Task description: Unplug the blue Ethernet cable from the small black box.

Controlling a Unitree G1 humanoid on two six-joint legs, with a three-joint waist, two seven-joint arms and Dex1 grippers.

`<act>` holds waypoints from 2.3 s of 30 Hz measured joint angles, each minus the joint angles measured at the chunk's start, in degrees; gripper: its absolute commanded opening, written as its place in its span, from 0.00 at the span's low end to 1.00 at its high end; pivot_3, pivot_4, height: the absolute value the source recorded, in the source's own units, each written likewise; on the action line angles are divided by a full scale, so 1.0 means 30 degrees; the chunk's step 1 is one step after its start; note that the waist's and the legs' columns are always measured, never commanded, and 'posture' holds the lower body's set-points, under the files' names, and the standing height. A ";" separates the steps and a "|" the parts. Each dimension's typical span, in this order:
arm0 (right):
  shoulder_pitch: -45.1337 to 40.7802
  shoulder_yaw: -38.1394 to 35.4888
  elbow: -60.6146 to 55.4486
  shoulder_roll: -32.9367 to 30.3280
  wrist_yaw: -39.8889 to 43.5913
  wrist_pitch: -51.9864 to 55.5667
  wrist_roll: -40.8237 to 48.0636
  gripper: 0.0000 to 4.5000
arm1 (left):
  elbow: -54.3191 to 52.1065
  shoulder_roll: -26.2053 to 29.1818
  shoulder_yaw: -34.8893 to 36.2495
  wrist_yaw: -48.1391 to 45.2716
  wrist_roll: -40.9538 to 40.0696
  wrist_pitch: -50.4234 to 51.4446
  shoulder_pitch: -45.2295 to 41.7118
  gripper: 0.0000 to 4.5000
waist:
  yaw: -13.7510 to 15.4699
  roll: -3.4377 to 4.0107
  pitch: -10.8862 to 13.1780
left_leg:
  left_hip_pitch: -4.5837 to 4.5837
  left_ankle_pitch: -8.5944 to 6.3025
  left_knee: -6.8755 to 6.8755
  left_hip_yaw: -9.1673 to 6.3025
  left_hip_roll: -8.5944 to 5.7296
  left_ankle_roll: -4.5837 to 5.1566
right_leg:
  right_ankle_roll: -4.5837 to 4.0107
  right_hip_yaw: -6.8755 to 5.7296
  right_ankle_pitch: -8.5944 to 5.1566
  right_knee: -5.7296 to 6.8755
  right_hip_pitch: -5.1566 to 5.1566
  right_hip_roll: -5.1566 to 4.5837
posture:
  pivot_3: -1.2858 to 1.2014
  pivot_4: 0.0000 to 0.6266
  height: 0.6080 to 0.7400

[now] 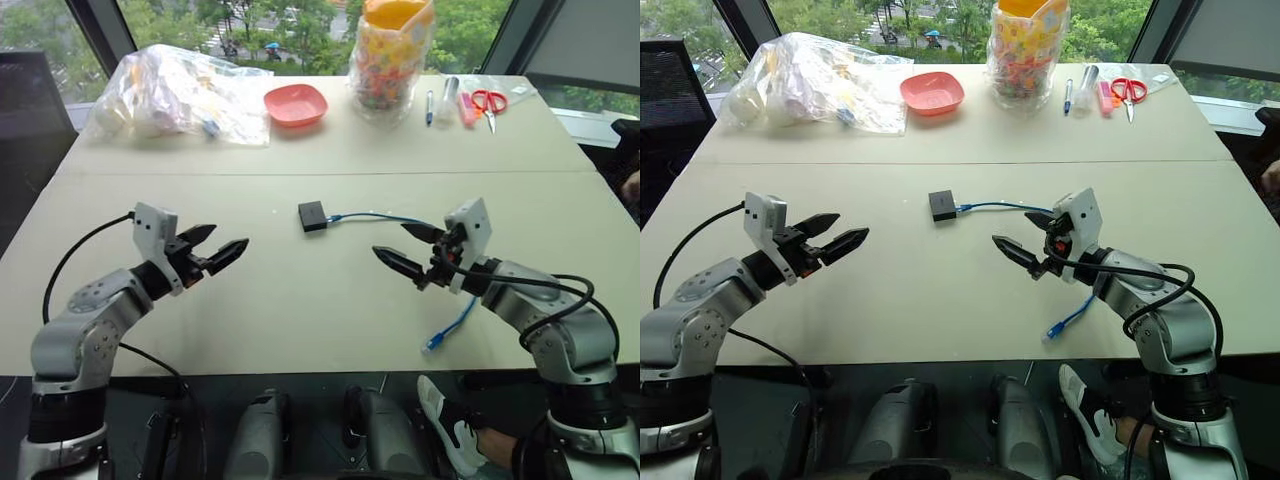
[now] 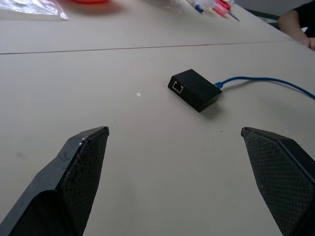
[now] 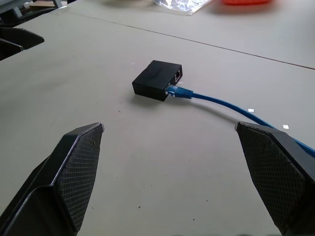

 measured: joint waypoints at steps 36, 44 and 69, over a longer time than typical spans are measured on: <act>-1.3505 0.6174 2.2858 0.4019 0.5232 -1.1210 -0.8119 1.00 | 0.3600 0.3896 -0.1786 -0.6083 0.1529 -0.0612 -0.3587 1.00 | -0.0611 0.0000 0.0021 | 0.0014 0.0026 -0.0003 0.0023 -0.0015 -0.0004 | -0.0003 0.0021 0.0091 0.0060 -0.0029 0.0089 | 0.52 0.24 1.00; -1.7684 0.6424 3.1564 0.6309 0.6180 -1.3519 -1.1356 0.70 | -0.0851 0.2558 0.0620 -0.3099 0.0336 0.0683 0.0517 1.00 | -0.0626 -0.0008 0.0011 | 0.0049 0.0027 -0.0001 0.0048 0.0007 -0.0010 | 0.0003 0.0057 0.0095 0.0085 0.0007 0.0032 | 0.52 0.24 1.00; -1.4637 0.8644 2.4078 0.2673 -0.2702 -2.3920 -1.8895 0.01 | 2.5610 -0.2194 -0.3962 -1.1162 0.5221 -0.6353 -1.8136 1.00 | -0.0770 -0.0027 0.0000 | 0.0099 0.0106 -0.0012 0.0152 -0.0056 -0.0075 | 0.0027 0.0068 0.0072 0.0277 -0.0034 0.0058 | 0.52 0.24 1.00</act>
